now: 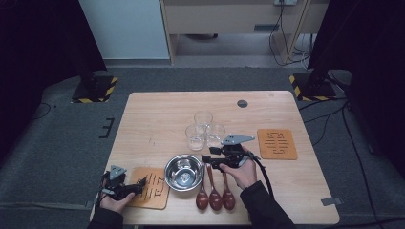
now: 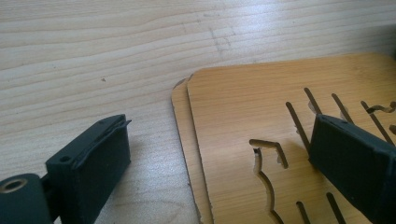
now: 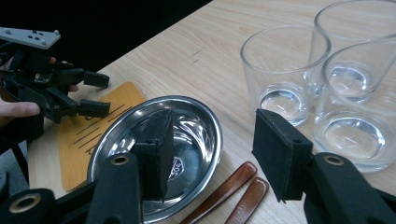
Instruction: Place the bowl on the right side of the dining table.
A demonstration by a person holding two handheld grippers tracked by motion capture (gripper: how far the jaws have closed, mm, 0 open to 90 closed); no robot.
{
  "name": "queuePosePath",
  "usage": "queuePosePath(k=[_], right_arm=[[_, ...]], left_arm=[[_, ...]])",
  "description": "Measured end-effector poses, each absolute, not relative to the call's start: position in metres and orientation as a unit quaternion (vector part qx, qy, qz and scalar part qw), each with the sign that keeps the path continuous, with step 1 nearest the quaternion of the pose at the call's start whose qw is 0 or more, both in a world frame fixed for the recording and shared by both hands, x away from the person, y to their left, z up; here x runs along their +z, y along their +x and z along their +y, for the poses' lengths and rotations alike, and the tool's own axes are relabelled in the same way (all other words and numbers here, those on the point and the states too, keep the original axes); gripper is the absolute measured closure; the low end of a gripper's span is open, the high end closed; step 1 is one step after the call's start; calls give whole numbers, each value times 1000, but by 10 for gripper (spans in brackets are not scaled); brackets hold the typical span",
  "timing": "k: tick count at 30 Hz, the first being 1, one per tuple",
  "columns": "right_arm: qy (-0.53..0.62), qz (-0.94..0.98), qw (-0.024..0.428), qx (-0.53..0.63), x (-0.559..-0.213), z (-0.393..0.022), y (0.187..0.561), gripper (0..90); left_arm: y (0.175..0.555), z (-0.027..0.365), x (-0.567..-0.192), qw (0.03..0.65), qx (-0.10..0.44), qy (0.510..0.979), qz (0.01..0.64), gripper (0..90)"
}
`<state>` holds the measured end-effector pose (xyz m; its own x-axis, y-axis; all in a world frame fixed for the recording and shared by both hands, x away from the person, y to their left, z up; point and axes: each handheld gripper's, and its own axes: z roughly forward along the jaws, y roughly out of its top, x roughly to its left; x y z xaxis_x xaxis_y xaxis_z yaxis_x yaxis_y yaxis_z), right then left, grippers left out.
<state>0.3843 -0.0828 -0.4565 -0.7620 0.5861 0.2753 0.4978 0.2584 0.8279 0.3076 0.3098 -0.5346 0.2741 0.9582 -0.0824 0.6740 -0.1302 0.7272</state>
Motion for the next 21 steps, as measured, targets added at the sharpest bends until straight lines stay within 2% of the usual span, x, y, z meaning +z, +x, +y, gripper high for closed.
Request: queuePosePath(k=[21], right_arm=[[342, 823, 25, 454, -475, -49, 395, 536]], left_arm=[[308, 310, -535, 340, 209, 722, 565, 47]])
